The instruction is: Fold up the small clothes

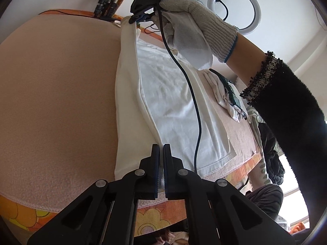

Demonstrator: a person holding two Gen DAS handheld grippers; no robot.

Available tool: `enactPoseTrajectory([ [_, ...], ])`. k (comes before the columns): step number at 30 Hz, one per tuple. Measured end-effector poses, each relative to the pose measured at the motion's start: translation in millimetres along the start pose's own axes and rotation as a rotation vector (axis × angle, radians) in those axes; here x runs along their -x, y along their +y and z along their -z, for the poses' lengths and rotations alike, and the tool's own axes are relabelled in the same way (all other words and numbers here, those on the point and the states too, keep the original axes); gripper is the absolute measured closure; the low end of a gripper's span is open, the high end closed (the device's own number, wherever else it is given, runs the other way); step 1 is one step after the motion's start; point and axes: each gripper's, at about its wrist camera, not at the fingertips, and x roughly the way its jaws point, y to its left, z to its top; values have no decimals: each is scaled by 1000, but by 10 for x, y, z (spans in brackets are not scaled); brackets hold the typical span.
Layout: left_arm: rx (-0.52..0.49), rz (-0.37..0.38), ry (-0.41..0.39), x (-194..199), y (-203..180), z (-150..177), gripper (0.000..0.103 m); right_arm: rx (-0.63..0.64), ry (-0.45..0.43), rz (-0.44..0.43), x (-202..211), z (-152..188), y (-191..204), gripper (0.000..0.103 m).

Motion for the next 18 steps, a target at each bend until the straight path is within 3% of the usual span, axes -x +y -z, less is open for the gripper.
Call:
enactPoseTrajectory([
  [7, -81, 29, 46, -263, -329, -26, 101, -52, -13, 42, 137, 166, -491, 98],
  [18, -114, 5, 132, -575, -410, 48, 101, -103, 54, 39, -300, 497, -863, 98],
])
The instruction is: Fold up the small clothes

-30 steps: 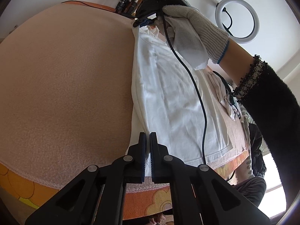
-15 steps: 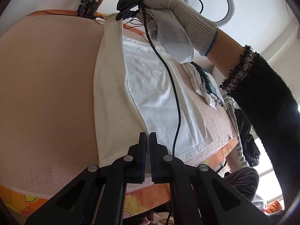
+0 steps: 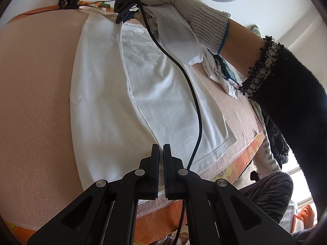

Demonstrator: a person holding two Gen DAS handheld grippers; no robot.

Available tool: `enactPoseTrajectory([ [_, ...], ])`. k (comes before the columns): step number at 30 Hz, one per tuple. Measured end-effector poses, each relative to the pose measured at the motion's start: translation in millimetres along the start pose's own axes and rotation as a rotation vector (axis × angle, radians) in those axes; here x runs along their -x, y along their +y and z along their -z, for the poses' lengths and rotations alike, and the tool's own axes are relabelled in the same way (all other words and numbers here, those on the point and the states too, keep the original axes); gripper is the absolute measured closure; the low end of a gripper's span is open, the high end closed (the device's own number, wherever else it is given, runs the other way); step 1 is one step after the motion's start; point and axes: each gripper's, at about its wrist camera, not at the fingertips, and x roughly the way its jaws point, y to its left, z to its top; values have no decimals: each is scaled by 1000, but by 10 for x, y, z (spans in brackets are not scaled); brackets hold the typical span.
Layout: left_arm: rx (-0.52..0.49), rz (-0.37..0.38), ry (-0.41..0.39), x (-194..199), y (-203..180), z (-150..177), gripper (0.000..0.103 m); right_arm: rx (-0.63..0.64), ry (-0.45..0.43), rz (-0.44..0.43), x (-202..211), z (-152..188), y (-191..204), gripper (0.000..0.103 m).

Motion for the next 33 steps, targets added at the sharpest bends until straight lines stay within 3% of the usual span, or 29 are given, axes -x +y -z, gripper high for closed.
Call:
enactPoseTrajectory([
  [7, 5, 5, 26, 2, 56, 5, 100, -23, 6, -22, -110, 23, -34, 98],
  [9, 9, 17, 42, 4, 67, 12, 94, -25, 7, -23, -100, 28, -35, 97],
  [11, 6, 27, 64, -24, 32, 38, 79, -35, -2, -25, -51, 43, -57, 92],
  [13, -11, 27, 60, 9, 0, 69, 77, -45, -22, -33, 44, 53, -90, 73],
  [15, -42, 15, 52, 51, -46, 92, 77, -56, -53, -48, 185, 64, -148, 61],
  [20, -76, -14, -11, 231, -93, 99, 77, -93, -114, -113, 630, 175, -339, 60],
  [24, -114, -47, -77, 360, -163, 87, 77, -69, -166, -118, 1046, 369, -416, 60],
  [28, -130, -46, -150, 447, -230, 80, 77, -93, -226, -154, 1479, 669, -561, 59],
  [33, -144, -52, -160, 400, -334, 53, 77, -139, -265, -174, 1851, 1153, -805, 59],
])
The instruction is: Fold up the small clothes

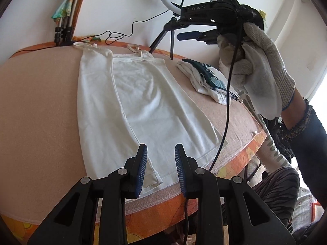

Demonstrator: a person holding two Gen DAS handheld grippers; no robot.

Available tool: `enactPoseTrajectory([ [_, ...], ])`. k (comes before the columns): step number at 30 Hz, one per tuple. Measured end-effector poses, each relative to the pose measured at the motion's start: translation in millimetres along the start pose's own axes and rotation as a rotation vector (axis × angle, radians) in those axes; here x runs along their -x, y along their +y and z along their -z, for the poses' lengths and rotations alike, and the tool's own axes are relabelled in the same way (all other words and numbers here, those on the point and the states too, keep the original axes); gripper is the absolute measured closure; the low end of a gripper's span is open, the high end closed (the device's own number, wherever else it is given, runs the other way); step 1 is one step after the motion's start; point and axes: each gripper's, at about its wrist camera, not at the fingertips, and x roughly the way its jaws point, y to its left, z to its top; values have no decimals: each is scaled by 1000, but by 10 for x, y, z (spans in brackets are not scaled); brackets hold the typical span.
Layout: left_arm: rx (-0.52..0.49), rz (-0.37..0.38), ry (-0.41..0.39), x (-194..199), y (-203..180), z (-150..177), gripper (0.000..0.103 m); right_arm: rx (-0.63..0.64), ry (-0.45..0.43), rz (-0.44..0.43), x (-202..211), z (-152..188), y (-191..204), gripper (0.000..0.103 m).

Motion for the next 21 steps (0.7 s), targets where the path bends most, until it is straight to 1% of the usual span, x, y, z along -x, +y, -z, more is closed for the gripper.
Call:
enactPoseTrajectory([
  [3, -1, 12, 17, -63, -70, 4, 75, -16, -32, 16, 279, 233, -162, 59],
  [5, -8, 17, 26, -99, -150, 12, 71, -39, -50, 19, 449, 389, -289, 59],
  [9, -70, 11, 41, -190, -369, 19, 65, -93, -60, 14, 711, 659, -558, 59],
  [11, -106, 21, 55, -265, -486, -3, 65, -101, -67, 30, 827, 759, -658, 59],
  [14, -190, 25, 62, -378, -707, -14, 65, -115, -94, 38, 1024, 904, -844, 58],
  [15, -220, 31, 69, -418, -786, -6, 65, -122, -106, 39, 1080, 949, -912, 57],
  [16, -243, 37, 76, -468, -855, -5, 65, -130, -119, 43, 1134, 992, -977, 53],
  [18, -269, 56, 97, -583, -980, 0, 65, -146, -141, 56, 1220, 1062, -1106, 49],
  [21, -305, 74, 132, -785, -1148, 38, 65, -176, -153, 55, 1286, 1108, -1296, 49],
])
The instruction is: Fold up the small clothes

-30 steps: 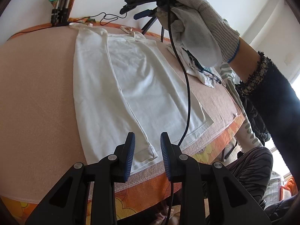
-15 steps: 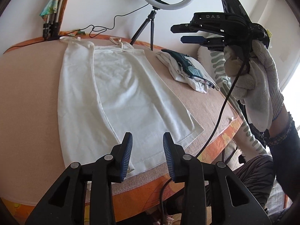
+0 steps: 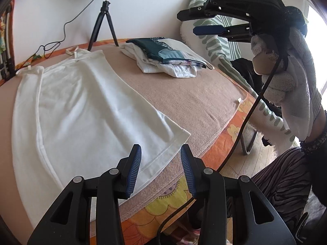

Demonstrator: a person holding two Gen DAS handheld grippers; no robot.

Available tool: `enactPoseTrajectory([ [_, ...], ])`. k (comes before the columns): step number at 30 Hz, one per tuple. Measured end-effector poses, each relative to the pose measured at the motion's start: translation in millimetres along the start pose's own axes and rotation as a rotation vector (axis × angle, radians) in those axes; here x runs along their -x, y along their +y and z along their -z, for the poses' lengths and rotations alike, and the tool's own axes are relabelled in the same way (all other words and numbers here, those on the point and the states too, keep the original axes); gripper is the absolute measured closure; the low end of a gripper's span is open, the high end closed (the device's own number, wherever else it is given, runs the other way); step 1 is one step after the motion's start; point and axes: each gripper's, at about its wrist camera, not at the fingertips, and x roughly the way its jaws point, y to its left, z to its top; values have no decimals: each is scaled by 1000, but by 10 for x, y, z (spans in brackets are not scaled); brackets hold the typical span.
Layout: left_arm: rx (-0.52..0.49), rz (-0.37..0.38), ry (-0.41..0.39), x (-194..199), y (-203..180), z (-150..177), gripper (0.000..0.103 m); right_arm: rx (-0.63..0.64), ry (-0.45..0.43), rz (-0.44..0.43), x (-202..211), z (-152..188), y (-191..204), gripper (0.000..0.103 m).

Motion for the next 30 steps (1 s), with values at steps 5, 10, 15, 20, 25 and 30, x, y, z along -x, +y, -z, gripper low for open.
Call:
enactPoseTrajectory([
  [5, -39, -1, 65, -373, -247, -67, 65, -74, -10, -32, 34, -44, -314, 49],
  [10, -105, -56, 102, -616, -433, -127, 65, -120, -5, -52, -11, -79, -482, 49],
  [15, -105, -94, 119, -756, -463, -159, 65, -116, 10, -50, -95, -86, -513, 49],
  [20, -153, -120, 102, -806, -539, -162, 65, -119, 18, -42, -143, -90, -537, 49],
  [25, -83, -60, 42, -775, -343, -155, 95, -134, 24, -63, -208, -121, -537, 49],
  [30, 30, 3, 19, -655, -167, -182, 98, -163, 41, -97, -405, -230, -506, 49],
])
